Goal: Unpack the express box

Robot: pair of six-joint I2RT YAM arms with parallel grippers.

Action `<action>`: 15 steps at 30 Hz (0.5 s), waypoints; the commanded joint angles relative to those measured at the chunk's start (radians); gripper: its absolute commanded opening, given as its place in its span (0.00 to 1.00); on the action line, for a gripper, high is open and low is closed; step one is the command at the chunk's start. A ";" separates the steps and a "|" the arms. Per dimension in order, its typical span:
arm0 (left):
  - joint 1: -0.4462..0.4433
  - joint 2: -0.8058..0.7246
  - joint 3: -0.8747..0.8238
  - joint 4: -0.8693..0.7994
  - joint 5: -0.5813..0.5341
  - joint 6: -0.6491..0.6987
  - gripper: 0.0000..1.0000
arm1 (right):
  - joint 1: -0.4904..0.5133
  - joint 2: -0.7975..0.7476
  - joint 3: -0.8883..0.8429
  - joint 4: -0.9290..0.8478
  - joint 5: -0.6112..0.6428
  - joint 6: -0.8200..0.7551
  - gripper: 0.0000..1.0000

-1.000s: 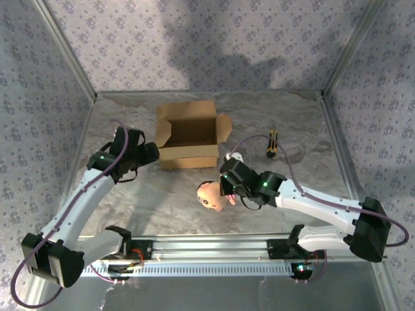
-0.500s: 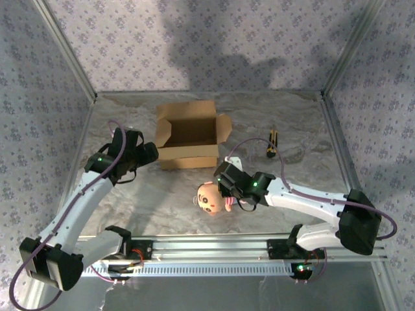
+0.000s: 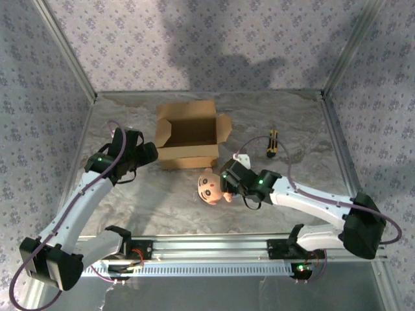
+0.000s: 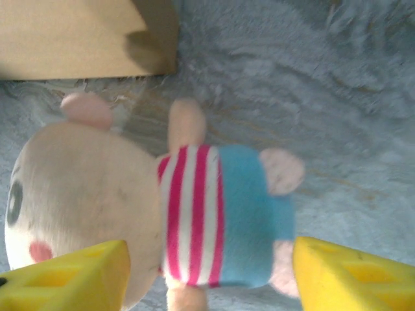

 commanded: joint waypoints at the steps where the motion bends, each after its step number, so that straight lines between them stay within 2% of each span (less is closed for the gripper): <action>1: 0.006 -0.008 0.008 -0.010 -0.024 0.011 0.82 | -0.059 -0.080 0.023 -0.068 0.040 -0.055 0.83; 2: 0.006 -0.006 0.007 -0.009 -0.023 0.015 0.82 | -0.085 -0.105 0.019 -0.073 0.049 -0.061 0.99; 4: 0.007 -0.001 0.008 -0.004 -0.032 0.020 0.86 | -0.139 -0.157 -0.002 -0.066 0.056 -0.076 1.00; 5: 0.006 0.001 0.006 -0.001 -0.038 0.022 0.99 | -0.177 -0.187 -0.019 -0.050 0.040 -0.099 1.00; 9: 0.007 0.006 0.002 0.015 -0.071 0.038 0.99 | -0.322 -0.275 -0.058 0.015 -0.037 -0.159 1.00; 15: 0.027 -0.003 -0.040 0.083 -0.189 0.076 1.00 | -0.502 -0.294 -0.058 0.030 -0.042 -0.263 1.00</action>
